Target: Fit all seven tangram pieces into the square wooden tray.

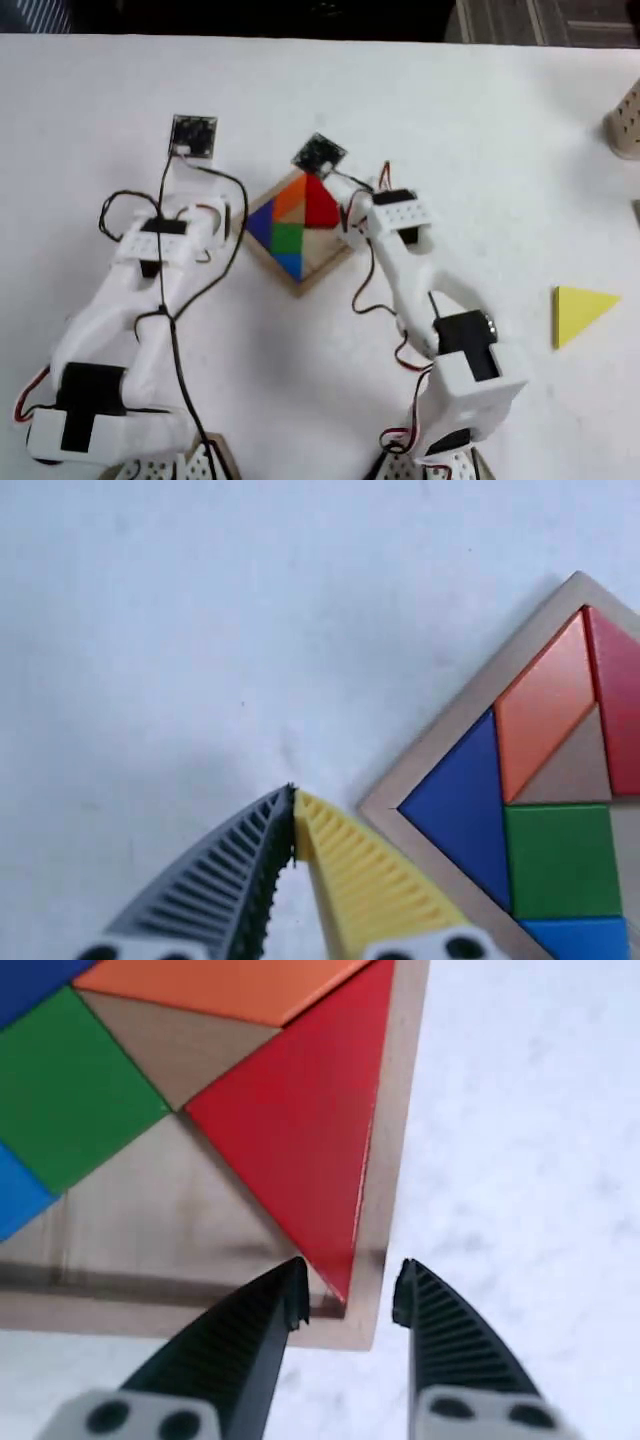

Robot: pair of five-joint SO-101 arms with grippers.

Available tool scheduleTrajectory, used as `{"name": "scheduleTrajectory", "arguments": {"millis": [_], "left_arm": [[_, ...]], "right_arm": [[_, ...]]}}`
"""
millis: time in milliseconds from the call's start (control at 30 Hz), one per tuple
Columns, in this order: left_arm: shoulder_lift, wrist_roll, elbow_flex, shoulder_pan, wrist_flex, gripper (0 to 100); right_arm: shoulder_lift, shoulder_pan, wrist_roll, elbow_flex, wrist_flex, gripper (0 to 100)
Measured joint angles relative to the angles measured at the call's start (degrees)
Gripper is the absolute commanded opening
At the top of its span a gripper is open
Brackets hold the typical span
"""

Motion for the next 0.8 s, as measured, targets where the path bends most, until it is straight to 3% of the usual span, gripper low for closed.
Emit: {"name": "scheduleTrajectory", "arguments": {"millis": [167,267,367,567,700,800], "left_arm": [[0.0,0.0,0.0,0.0,0.0,2],[0.4,0.0,0.0,0.0,-1.1,2],[1.1,0.0,0.0,0.0,-4.3,2],[10.5,0.0,-6.9,0.0,-5.4,2],[18.3,0.0,-16.7,0.0,-2.2,2],[24.0,0.2,-23.6,0.9,-1.7,2]], "right_arm": [[-4.7,-0.2,0.0,-1.8,9.5,14.2],[-9.5,-0.4,-4.1,-1.8,14.4,11.1],[-14.6,0.4,-13.1,0.5,17.0,0.9],[-21.5,-0.5,-36.1,11.6,16.8,2.6],[-21.6,-0.6,-47.7,19.7,9.3,2.4],[-19.2,-0.5,-51.8,22.3,1.5,2.4]]}}
